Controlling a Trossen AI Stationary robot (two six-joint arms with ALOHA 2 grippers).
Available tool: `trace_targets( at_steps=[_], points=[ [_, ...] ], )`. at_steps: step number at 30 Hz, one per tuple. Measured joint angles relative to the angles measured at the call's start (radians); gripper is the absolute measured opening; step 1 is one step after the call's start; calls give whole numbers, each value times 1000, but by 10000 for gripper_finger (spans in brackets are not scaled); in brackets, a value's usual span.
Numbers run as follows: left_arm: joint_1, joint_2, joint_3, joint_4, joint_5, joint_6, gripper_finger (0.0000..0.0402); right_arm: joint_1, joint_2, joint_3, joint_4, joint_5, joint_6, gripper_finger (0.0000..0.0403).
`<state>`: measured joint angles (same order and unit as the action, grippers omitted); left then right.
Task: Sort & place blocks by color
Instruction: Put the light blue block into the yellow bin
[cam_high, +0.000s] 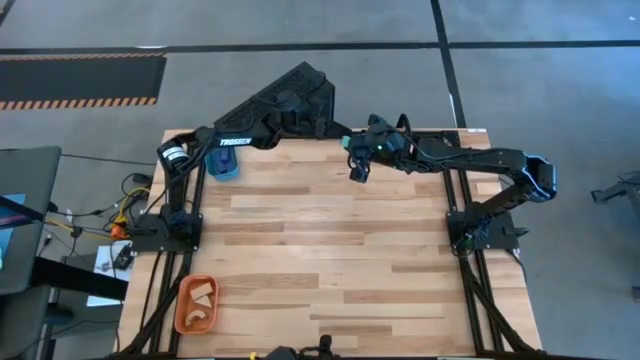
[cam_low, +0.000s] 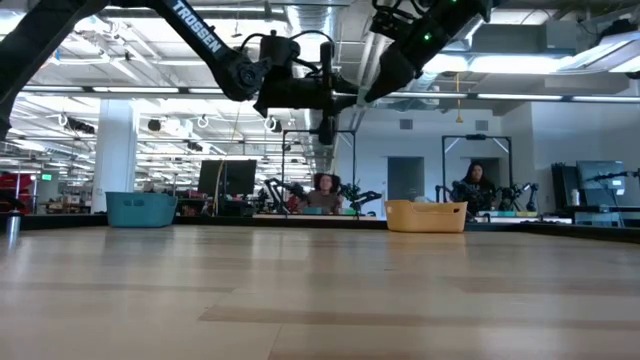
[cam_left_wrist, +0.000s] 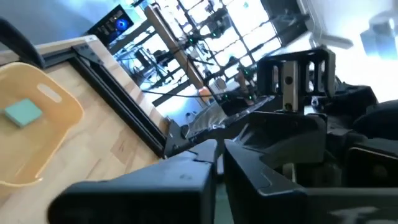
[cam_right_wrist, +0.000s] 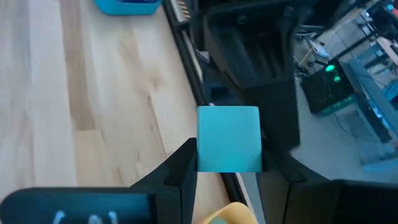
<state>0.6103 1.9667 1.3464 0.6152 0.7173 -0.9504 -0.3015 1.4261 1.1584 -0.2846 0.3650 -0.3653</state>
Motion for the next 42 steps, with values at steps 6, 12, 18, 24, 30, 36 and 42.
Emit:
trace_targets(
  at_steps=[6, 12, 18, 24, 30, 36, 42],
  points=[
    [36, 0, 0, 19, 30, -42, 111, -23, 0, 0, -24, 5, 18, 134],
    [25, 0, 0, 20, 83, -13, 237, -30, -11, 0, -15, 16, 19, 135],
    [14, 0, 0, -22, 64, 22, 288, -35, -23, 1, 28, 28, -32, 135],
    [14, -3, 0, -57, 48, 64, 264, -35, -25, 0, 46, 11, -88, 135],
    [-8, -4, 0, -58, 34, 68, 204, -36, -25, -1, 44, -19, -89, 137],
    [-37, -4, 0, -47, -37, 75, 163, -36, -25, -2, 49, -25, -137, 140],
    [-36, -3, 0, -21, -48, 77, 121, -35, -26, -2, 49, -25, -135, 140]
  ],
)
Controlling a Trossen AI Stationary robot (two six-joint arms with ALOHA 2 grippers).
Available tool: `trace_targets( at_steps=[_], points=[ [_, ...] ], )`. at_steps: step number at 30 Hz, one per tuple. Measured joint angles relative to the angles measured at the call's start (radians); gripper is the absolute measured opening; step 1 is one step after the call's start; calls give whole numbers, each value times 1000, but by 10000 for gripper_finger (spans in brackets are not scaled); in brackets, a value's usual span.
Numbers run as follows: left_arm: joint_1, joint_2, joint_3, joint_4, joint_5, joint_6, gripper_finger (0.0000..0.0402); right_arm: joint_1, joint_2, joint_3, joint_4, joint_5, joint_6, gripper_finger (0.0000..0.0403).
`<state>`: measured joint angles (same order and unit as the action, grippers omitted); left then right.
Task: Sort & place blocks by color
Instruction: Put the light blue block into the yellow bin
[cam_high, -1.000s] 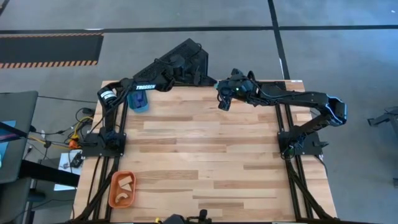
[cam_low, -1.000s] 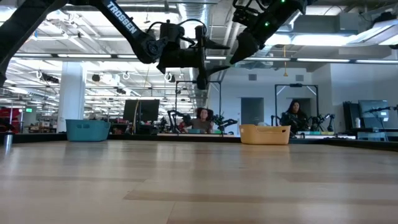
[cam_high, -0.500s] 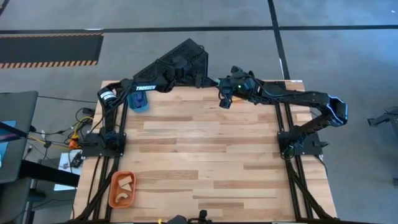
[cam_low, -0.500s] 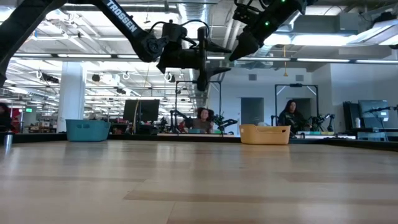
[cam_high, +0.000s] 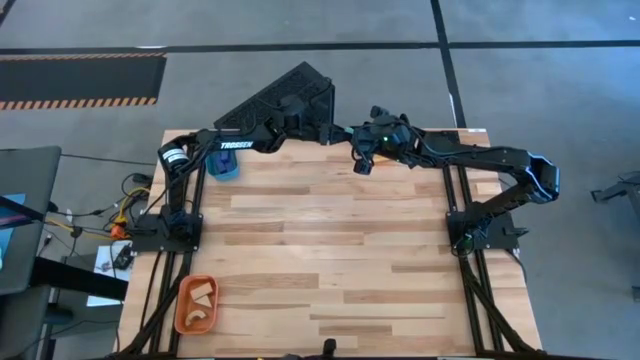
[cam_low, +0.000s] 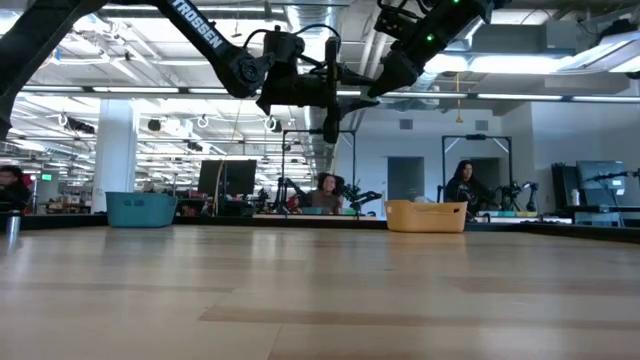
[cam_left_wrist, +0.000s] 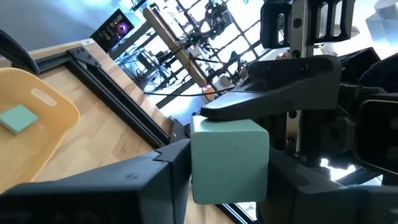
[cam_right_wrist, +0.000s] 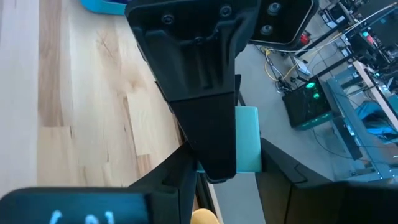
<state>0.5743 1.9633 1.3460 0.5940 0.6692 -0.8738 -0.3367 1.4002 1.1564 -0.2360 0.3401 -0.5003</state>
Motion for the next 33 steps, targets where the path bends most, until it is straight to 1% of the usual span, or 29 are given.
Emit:
trace_targets(
  at_steps=[2, 7, 9, 11, 13, 16, 19, 22, 23, 25, 29, 32, 33],
  points=[
    [4, 0, 0, 0, 2, 0, 106, 0, 0, 0, -5, 0, 1, 142],
    [5, 2, 0, -2, 3, 26, 105, 8, 0, 1, -15, 6, 9, 143],
    [5, 2, 0, -11, -10, 25, 105, 8, 0, 1, -20, 6, 60, 146],
    [4, 2, 0, -22, -35, 17, 105, 1, 0, 2, -28, 6, 144, 154],
    [5, 1, 0, -49, -82, 16, 104, -10, 0, 2, -38, 3, 264, 169],
    [34, 2, 0, -148, -149, 46, 104, -43, -1, 3, -43, -19, 489, 197],
    [64, 8, -4, -251, -218, 102, 104, -68, -3, 5, -96, -53, 632, 225],
    [78, 15, 0, -264, -210, 128, 104, -85, -5, 4, -176, -52, 726, 242],
    [80, 30, 7, -252, -198, 129, 104, -92, -13, 4, -202, -51, 747, 245],
    [87, 66, 25, -280, -171, 116, 104, -99, -30, 4, -234, -50, 771, 248],
    [66, 162, 131, -267, -154, 110, 104, -99, -65, 2, -264, -51, 775, 248],
    [38, 235, 218, -281, -132, 103, 104, -106, -99, 3, -275, -50, 789, 248],
    [31, 256, 247, -311, -124, 103, 106, -110, -111, 3, -281, -50, 792, 248]
  ],
)
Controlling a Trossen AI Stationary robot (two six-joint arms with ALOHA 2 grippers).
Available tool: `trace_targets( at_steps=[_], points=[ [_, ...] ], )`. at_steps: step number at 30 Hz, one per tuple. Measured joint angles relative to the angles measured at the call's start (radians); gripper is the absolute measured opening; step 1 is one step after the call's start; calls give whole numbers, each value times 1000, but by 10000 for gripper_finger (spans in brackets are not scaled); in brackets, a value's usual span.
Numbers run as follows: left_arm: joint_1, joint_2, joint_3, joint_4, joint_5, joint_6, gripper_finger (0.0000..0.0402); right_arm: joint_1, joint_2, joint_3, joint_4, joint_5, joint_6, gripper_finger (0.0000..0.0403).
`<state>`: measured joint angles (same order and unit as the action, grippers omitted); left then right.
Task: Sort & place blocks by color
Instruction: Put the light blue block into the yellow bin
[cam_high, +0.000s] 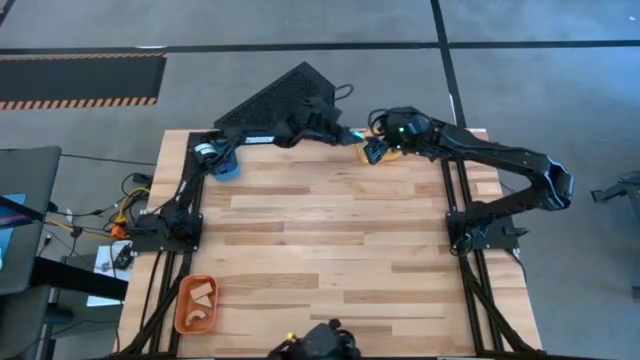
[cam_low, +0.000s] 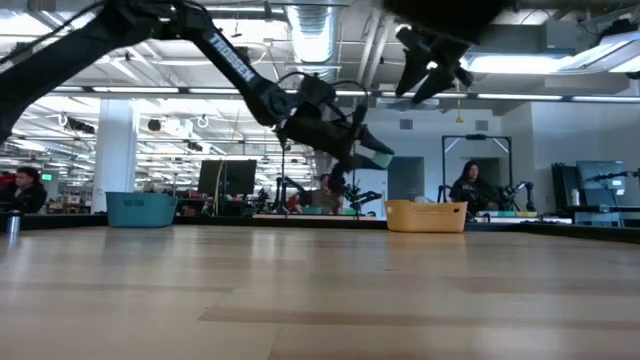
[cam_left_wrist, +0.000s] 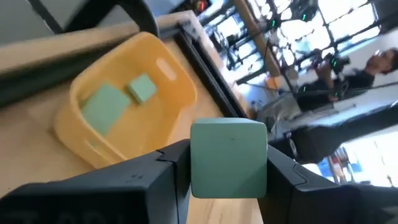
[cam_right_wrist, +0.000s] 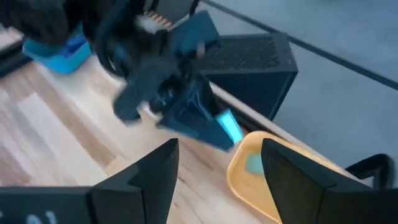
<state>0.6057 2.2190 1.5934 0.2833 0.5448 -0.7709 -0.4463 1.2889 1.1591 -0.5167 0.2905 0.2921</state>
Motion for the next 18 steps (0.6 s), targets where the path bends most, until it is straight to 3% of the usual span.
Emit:
trace_targets(
  at_steps=[5, 11, 18],
  points=[
    [-18, 99, 202, -128, 0, 52, 125, -5, -48, 0, -46, 36, 23, 249],
    [-23, 225, 407, -283, 22, 10, 132, -8, -90, 0, -115, 49, 81, 249],
    [-21, 273, 488, -336, 76, 22, 209, -4, -101, -1, -183, 50, 162, 249]
  ],
)
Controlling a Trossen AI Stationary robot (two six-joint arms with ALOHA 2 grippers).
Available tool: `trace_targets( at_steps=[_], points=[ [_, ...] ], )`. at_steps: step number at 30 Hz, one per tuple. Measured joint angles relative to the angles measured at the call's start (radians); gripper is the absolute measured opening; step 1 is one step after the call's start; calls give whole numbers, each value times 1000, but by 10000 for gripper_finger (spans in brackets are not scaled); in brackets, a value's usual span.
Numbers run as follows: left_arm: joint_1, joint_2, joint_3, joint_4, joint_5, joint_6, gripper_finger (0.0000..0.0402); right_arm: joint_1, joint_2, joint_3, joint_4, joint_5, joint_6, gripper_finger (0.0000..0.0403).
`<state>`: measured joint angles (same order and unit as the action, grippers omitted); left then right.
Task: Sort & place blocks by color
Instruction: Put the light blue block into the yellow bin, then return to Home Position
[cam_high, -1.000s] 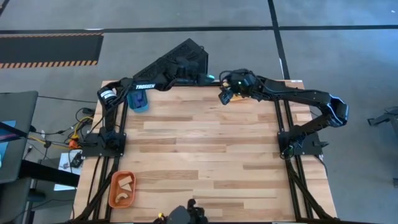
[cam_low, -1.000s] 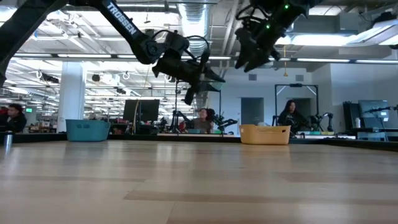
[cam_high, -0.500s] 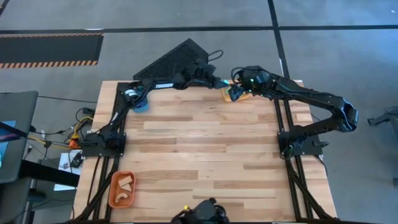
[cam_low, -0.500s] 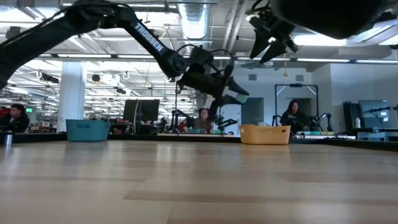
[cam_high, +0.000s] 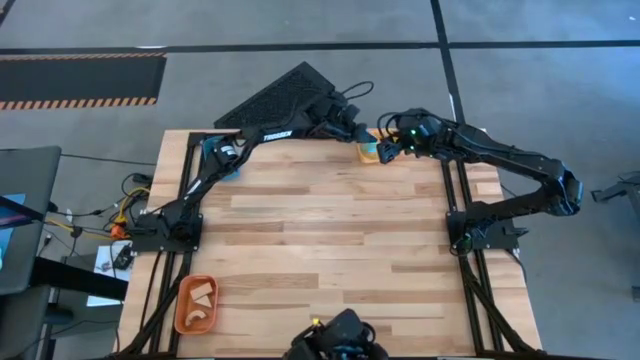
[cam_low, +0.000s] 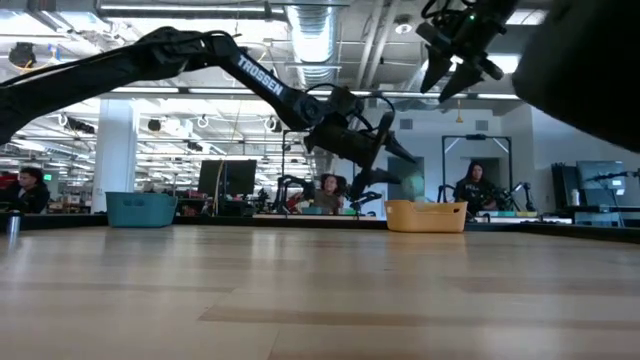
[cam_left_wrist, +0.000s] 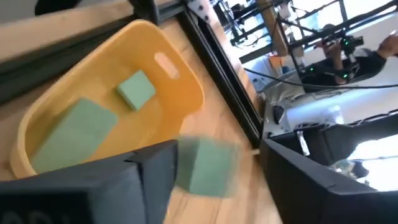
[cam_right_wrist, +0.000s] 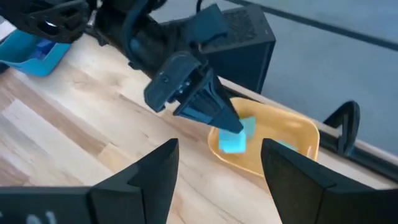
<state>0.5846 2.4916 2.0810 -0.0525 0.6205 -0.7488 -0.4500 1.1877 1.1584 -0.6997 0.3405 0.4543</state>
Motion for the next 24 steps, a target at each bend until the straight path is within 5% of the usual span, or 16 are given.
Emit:
trace_targets(
  at_steps=[7, 14, 19, 24],
  points=[
    [13, -2, 54, -18, -30, 132, 256, 38, -1, 0, -16, 5, 50, 249],
    [33, -122, 60, -7, -46, 352, 210, 58, -70, -58, 92, 19, -32, 234],
    [34, -289, -26, -42, -52, 543, 150, 55, -213, -294, 475, -218, -70, 197],
    [6, -504, -277, 31, -122, 615, 93, 55, -349, -483, 748, -413, -17, 144]
  ],
)
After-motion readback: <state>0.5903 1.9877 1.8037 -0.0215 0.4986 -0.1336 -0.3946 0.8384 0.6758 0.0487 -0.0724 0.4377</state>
